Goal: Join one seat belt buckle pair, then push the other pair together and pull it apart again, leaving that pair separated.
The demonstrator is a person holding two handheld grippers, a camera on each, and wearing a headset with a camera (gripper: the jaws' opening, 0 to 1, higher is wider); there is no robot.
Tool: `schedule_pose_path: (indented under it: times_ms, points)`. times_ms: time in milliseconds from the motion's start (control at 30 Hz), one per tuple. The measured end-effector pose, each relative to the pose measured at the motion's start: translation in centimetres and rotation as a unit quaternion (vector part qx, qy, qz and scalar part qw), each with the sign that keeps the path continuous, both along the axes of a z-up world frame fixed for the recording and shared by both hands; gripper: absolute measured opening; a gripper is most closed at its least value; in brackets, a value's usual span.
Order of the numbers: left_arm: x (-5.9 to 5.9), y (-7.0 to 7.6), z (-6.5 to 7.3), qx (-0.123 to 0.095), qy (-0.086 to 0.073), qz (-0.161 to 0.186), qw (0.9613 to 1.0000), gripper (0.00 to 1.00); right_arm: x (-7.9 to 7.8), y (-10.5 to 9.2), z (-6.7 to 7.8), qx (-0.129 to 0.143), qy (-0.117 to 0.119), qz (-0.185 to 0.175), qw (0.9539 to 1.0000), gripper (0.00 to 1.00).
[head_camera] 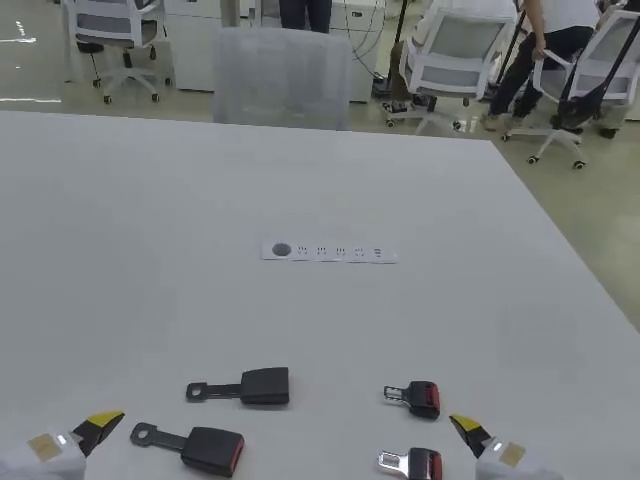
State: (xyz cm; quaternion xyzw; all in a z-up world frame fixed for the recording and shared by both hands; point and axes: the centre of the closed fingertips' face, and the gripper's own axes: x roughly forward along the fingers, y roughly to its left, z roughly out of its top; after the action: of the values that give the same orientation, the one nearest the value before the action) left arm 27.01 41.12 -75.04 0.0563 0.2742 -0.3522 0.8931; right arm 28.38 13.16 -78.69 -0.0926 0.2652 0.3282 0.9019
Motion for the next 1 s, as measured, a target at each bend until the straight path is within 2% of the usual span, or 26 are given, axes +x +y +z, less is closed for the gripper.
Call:
schedule_pose_path:
  times_ms: [300,667,900,1000]
  points:
    - [-0.4,-0.1,-0.8,-0.003,0.013,0.005,0.9999,1.00,0.1,0.1,0.0,-0.001,-0.002,0.001,1.0000,1.00]
    - [-0.4,0.3,-1.5,-0.004,0.020,0.012,0.9997,1.00,0.0,0.2,-0.1,-0.003,-0.001,0.002,1.0000,1.00]
    - [-0.1,0.4,-1.3,-0.009,0.015,0.020,0.9996,1.00,0.1,0.4,-0.1,-0.002,0.000,0.002,1.0000,1.00]
    - [0.4,0.6,-0.8,-0.015,0.003,0.035,0.9993,1.00,0.2,0.4,-0.1,0.000,0.000,0.001,1.0000,1.00]
